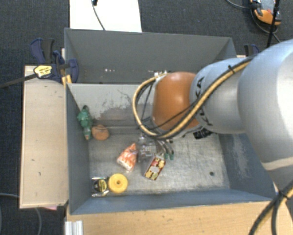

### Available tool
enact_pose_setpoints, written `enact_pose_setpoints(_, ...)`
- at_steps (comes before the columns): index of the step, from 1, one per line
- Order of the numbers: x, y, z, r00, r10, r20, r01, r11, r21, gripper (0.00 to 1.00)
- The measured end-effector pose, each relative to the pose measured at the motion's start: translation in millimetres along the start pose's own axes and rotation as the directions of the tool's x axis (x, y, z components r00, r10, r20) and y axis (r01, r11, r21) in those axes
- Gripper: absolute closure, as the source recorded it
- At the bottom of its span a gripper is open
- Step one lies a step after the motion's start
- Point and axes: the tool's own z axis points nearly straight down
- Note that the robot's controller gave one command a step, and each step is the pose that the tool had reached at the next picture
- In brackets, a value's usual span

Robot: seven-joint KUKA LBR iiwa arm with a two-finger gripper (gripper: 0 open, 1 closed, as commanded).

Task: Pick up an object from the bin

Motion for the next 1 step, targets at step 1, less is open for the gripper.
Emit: enact_pose_setpoints(1,-16.3,-21.7,-150.6,1.000,-0.011,-0.013,0.011,1.000,0.004,1.00)
